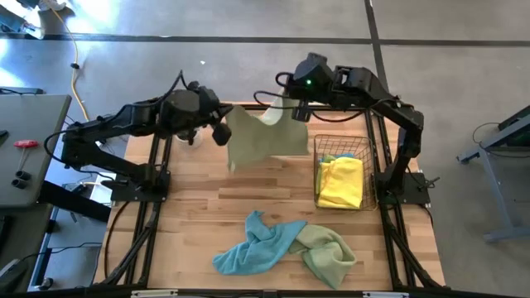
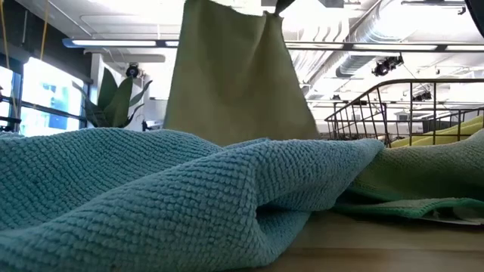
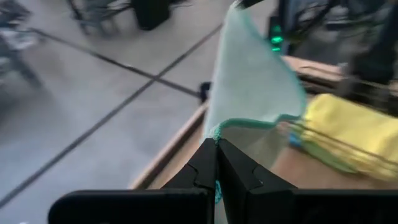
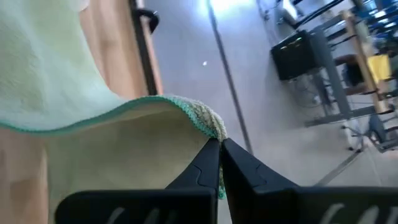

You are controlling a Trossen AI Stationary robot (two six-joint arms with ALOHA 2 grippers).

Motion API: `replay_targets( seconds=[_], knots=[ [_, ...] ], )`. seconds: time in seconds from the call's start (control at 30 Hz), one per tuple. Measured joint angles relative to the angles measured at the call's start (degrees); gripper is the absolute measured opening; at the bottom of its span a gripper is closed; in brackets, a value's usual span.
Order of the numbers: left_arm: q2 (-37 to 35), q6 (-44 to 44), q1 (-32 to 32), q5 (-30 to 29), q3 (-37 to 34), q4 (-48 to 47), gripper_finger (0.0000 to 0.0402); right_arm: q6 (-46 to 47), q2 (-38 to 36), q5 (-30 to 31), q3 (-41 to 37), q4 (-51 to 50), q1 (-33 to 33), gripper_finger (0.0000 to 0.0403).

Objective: Fold microfiber towels
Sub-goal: Fold the left green microfiber cloth

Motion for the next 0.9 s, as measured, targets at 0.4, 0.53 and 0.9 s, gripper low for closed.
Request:
replay_targets(
  seconds=[0.4,0.53,0.9],
  knots=[
    [2.7,6.0,3.4,-1.4,6.2,-1.2,0.0,0.9,0.1,-7.5,0.0,-1.6,-1.2,0.0],
    [2.1,8.7,4.9,-1.2,8.8,-4.8,0.0,2.9,0.3,-8.4,0.0,-1.6,-0.8,0.0],
    [1.9,15.8,12.8,11.0,7.0,-9.7,0.0,11.6,0.4,-8.3,0.0,-1.7,-0.2,0.0]
  ],
)
